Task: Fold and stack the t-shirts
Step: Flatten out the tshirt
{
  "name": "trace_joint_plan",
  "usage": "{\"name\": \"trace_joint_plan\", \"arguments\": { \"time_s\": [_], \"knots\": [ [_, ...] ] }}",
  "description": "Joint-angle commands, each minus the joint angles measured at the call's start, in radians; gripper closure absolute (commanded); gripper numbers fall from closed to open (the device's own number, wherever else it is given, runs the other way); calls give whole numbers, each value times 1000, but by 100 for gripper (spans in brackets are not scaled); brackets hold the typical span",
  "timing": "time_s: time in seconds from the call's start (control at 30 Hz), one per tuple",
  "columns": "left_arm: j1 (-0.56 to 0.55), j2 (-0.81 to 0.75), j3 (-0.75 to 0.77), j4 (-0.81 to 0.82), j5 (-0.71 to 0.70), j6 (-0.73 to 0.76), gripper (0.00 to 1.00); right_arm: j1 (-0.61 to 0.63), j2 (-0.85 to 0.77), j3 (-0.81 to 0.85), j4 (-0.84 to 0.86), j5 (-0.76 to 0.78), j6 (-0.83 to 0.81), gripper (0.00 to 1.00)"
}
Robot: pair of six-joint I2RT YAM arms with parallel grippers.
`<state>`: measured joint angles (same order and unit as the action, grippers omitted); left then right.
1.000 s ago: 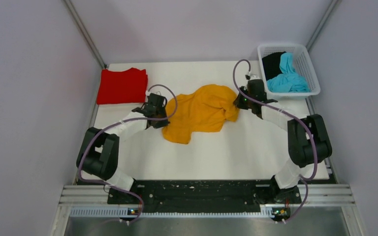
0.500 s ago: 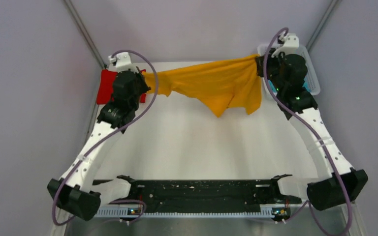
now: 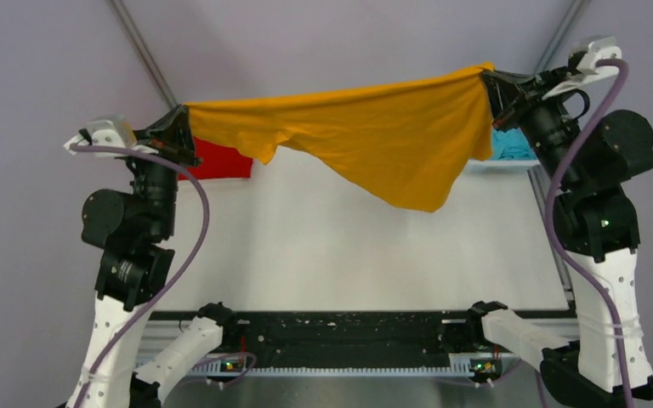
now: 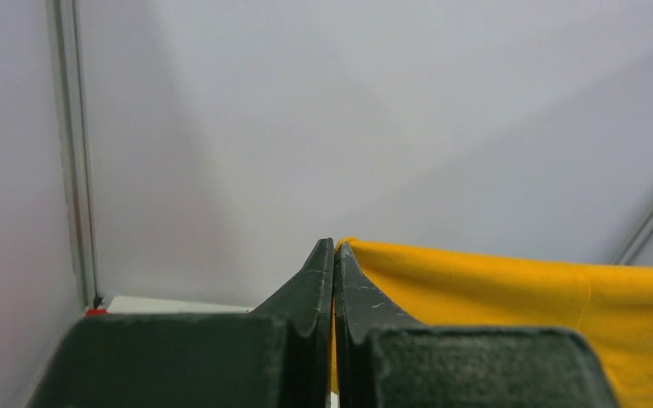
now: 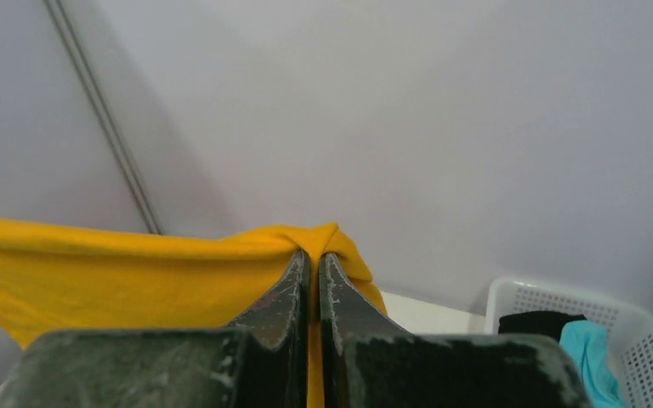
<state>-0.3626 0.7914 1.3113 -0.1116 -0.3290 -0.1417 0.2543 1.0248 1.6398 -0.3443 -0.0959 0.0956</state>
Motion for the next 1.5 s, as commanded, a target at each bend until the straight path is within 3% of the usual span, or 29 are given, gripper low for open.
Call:
{"name": "trace_joint_plan", "arguments": {
  "time_s": [0.0,0.1,0.27,0.37,0.5,0.63,0.67,0.7,0.83,0.87,0.9,0.93,1.03,1.17,1.47],
  "knots": [
    [4,-45,20,69,111,30,100,-1,-45,56,-14,-101,-5,100],
    [5,-17,25,53,137,13,100,-1,-24,54,-17,-132,12,100],
    [4,88,0,17,-78,4,100,-2,88,45,-19,-65,18,100],
    [19,207,-21,-85,-167,-63,100,-2,194,17,-8,-33,18,100],
    [138,398,-104,-255,-35,-236,100,-3,373,-89,46,12,40,100],
    [254,551,-254,-266,129,-326,100,-3,644,-141,106,27,74,98],
    [273,584,-279,-253,151,-325,90,-3,742,-125,103,24,92,94],
    [290,613,-290,-249,171,-326,75,-4,816,-81,91,12,99,88],
    [322,697,-247,-281,234,-325,30,3,988,69,40,57,134,41],
    [324,705,-224,-302,259,-328,22,7,995,90,26,81,137,29],
    [326,707,-209,-308,270,-327,15,11,990,98,21,92,135,7],
    [326,705,-201,-305,281,-324,11,17,975,97,21,118,131,2],
    [326,702,-177,-282,377,-302,2,38,906,62,19,139,122,1],
    [326,726,-147,-248,518,-285,1,78,776,-79,7,171,152,1],
    [329,788,-89,-292,469,-269,1,107,436,-522,-28,132,297,1]
  ]
}}
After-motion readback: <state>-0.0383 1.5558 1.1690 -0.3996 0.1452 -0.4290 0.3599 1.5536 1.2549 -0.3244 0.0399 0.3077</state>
